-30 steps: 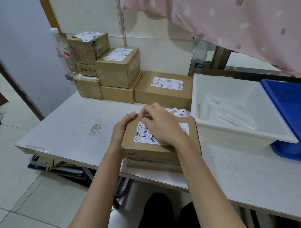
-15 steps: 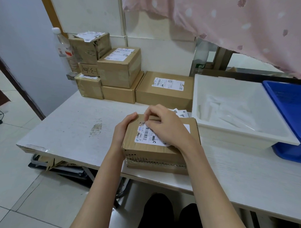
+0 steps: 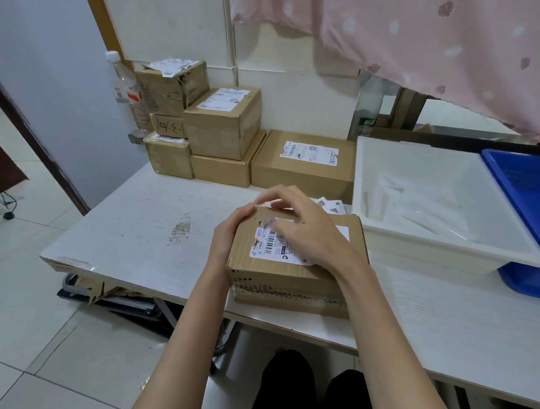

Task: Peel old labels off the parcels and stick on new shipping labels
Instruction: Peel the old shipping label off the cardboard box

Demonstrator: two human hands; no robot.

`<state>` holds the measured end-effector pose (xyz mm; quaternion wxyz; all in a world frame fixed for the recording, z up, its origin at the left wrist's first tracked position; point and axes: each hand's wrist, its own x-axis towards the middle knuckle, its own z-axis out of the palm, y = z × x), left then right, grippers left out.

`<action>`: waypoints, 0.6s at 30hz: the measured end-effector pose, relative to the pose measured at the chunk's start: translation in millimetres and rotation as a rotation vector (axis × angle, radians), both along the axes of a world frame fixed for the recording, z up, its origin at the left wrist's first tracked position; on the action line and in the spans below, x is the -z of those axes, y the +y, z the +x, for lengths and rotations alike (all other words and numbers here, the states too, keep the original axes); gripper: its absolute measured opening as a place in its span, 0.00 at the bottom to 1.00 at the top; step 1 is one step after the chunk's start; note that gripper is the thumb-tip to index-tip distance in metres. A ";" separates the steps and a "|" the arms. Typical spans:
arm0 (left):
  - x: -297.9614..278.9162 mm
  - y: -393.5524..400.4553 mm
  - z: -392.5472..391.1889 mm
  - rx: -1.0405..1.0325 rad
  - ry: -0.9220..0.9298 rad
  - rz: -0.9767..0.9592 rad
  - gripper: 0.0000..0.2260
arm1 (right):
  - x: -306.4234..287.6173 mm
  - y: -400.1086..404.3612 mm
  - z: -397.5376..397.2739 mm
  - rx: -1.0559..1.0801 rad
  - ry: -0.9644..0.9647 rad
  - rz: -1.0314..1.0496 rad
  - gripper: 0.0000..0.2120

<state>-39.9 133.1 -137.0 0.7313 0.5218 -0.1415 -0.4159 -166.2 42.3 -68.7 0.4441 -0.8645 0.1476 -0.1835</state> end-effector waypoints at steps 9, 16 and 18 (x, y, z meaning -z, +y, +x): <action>-4.8 1.7 -3.7 -0.032 -0.036 0.000 0.09 | 3.7 3.2 4.5 0.000 0.069 -0.262 0.07; -4.4 1.4 -3.1 -0.019 -0.018 -0.010 0.10 | 3.6 2.2 4.5 -0.007 0.084 -0.274 0.07; -4.4 1.4 -3.0 -0.022 -0.031 -0.012 0.10 | 3.9 2.1 4.2 -0.004 0.065 -0.253 0.06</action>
